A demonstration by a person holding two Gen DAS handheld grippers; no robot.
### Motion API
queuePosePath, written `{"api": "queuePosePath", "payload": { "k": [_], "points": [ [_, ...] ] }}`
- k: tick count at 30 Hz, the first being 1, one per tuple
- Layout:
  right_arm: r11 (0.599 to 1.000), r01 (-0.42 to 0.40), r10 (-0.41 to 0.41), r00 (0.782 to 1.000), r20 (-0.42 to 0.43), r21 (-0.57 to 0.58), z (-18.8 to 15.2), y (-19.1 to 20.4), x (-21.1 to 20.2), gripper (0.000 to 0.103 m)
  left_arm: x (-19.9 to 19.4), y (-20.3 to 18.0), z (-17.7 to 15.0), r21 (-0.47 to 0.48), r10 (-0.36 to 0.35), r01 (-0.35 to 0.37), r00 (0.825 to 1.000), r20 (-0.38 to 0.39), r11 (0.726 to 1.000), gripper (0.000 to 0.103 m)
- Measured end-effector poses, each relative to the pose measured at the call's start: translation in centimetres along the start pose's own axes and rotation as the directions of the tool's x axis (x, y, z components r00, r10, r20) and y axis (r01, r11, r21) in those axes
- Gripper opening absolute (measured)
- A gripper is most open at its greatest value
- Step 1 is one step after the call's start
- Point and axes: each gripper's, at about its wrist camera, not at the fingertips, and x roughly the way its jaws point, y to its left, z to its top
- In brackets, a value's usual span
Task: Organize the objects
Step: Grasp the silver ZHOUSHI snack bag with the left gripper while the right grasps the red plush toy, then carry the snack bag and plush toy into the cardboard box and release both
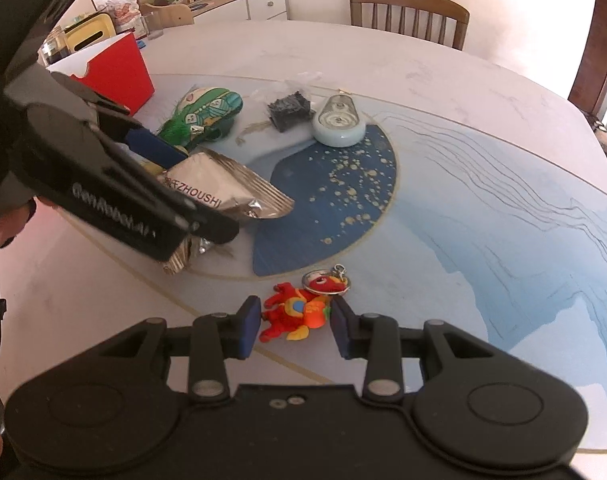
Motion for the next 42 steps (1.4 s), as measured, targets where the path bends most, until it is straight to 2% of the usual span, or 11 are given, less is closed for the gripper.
{"api": "queuePosePath", "payload": {
  "k": [1,3,4,8,11,17,24,33,42],
  "points": [
    [1.000,0.000,0.000,1.000,0.001,0.003,0.0,-0.1,-0.1,0.036,0.1,-0.1,0.0,0.003,0.005,-0.005,1.000,0.001,1.000,0.082],
    [1.000,0.000,0.000,1.000,0.003,0.005,0.0,-0.2,-0.1,0.036,0.2,-0.2,-0.1,0.002,0.010,-0.010,1.000,-0.002,1.000,0.069],
    [1.000,0.000,0.000,1.000,0.003,0.004,0.0,-0.2,-0.2,0.036,0.2,-0.2,-0.1,-0.001,0.014,-0.014,1.000,-0.007,1.000,0.058],
    [1.000,0.001,-0.001,1.000,0.005,0.004,0.0,-0.2,-0.3,0.036,0.1,-0.1,-0.5,-0.013,0.023,-0.023,1.000,0.005,1.000,0.050],
    [1.000,-0.001,0.000,1.000,0.010,0.011,0.1,-0.3,-0.6,0.036,-0.1,-0.1,-0.7,-0.020,0.053,-0.052,0.999,0.011,0.998,0.048],
    [1.000,-0.019,0.018,0.999,0.038,0.016,1.1,0.1,-2.0,0.036,-1.9,0.5,-1.4,-0.080,0.048,-0.045,0.998,0.031,0.996,0.048],
    [0.999,-0.049,0.050,0.995,0.085,-0.014,3.1,1.9,-3.9,0.036,-5.6,2.1,-2.3,-0.159,0.060,-0.046,0.995,0.081,0.986,0.048],
    [0.994,-0.083,0.091,0.988,0.128,-0.070,6.3,5.5,-5.6,0.036,-11.0,5.5,-4.1,-0.244,0.088,-0.048,0.984,0.156,0.969,0.048],
    [0.988,-0.114,0.129,0.980,0.152,-0.108,9.5,9.4,-6.0,0.036,-15.4,10.8,-6.8,-0.351,0.141,-0.070,0.974,0.180,0.934,0.048]
  ]
}}
